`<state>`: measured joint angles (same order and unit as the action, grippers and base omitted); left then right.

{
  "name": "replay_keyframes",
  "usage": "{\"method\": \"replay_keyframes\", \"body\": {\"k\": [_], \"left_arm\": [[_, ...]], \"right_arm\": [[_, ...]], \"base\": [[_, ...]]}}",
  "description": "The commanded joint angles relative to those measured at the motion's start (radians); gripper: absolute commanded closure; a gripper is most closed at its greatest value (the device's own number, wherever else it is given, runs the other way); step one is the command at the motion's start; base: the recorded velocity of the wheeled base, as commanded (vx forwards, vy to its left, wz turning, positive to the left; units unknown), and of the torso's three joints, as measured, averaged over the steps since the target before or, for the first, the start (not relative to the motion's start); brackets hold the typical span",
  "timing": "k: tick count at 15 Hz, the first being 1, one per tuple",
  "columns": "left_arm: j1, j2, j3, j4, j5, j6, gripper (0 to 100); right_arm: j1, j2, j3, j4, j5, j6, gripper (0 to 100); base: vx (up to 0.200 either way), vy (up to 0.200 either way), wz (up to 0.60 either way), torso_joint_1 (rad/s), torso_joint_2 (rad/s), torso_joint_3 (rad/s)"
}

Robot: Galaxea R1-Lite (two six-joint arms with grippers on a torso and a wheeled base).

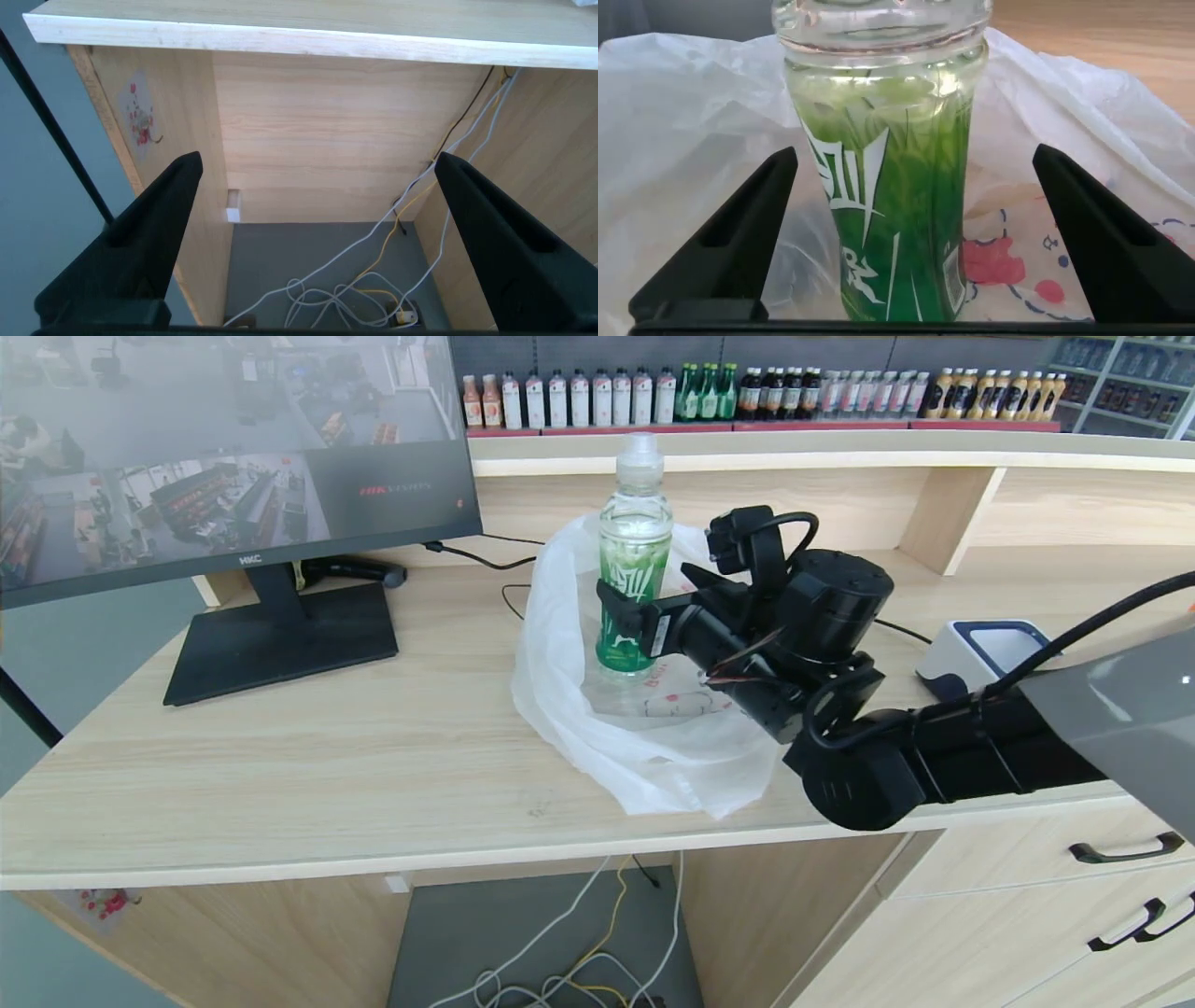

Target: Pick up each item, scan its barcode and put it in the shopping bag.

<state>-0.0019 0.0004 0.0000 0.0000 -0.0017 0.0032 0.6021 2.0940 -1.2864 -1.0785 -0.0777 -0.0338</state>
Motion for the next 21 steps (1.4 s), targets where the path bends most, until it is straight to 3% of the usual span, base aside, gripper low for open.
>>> {"method": "replay_keyframes", "body": {"k": [1, 6, 10, 19, 21], "left_arm": [[0.0, 0.0, 0.0, 0.0, 0.0, 0.0, 0], [0.0, 0.0, 0.0, 0.0, 0.0, 0.0, 0], [0.0, 0.0, 0.0, 0.0, 0.0, -0.002, 0], [0.0, 0.0, 0.0, 0.0, 0.0, -0.002, 0], [0.0, 0.0, 0.0, 0.0, 0.0, -0.003, 0]], "right_arm": [[0.004, -0.129, 0.104, -0.024, 0.001, -0.001, 0], [0.001, -0.325, 0.361, -0.147, -0.004, -0.006, 0], [0.002, -0.367, 0.575, -0.468, -0.002, -0.017, 0], [0.002, -0.365, 0.648, -0.492, -0.002, -0.035, 0], [0.005, -0.355, 0.642, -0.492, -0.002, -0.038, 0]], "base": [[0.0, 0.0, 0.0, 0.0, 0.0, 0.0], [0.0, 0.0, 0.0, 0.0, 0.0, 0.0], [0.0, 0.0, 0.0, 0.0, 0.0, 0.0], [0.0, 0.0, 0.0, 0.0, 0.0, 0.0], [0.0, -0.2, 0.0, 0.007, 0.0, 0.002]]}}
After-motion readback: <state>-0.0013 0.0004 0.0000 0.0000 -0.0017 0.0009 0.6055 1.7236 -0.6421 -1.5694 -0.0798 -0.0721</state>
